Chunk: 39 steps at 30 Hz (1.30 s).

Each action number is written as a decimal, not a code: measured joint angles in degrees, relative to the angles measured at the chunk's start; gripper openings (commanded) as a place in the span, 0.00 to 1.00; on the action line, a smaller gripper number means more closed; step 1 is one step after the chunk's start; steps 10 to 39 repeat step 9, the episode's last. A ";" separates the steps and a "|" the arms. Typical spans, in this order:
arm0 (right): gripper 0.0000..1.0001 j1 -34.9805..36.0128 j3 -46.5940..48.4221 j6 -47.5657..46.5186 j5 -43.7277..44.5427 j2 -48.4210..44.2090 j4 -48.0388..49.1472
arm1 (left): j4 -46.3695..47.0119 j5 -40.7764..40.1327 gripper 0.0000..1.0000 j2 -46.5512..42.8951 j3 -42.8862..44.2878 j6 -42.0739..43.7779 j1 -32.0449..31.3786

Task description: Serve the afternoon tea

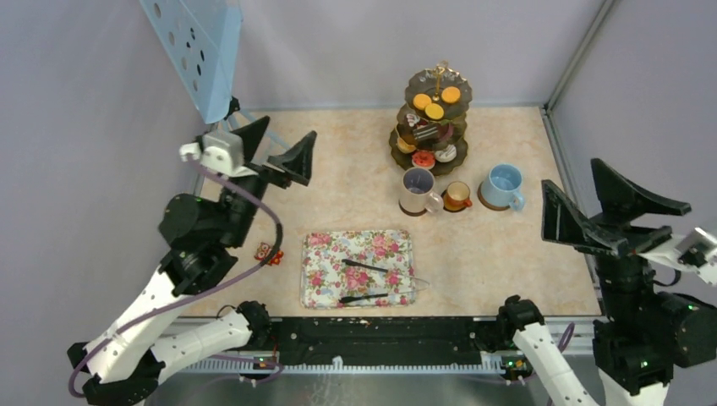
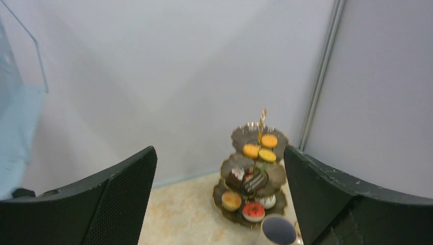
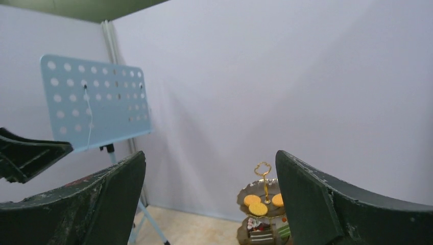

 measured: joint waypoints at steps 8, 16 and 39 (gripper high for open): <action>0.95 0.00 0.28 1.11 9.68 -5.38 -4.50 | -1.20 -1.36 0.99 -4.79 8.57 3.30 0.00; 0.95 0.00 0.28 0.74 10.12 -5.38 -5.11 | -1.20 -1.55 0.99 -5.11 8.94 3.72 0.00; 0.95 0.00 0.28 0.74 10.12 -5.38 -5.11 | -1.20 -1.55 0.99 -5.11 8.94 3.72 0.00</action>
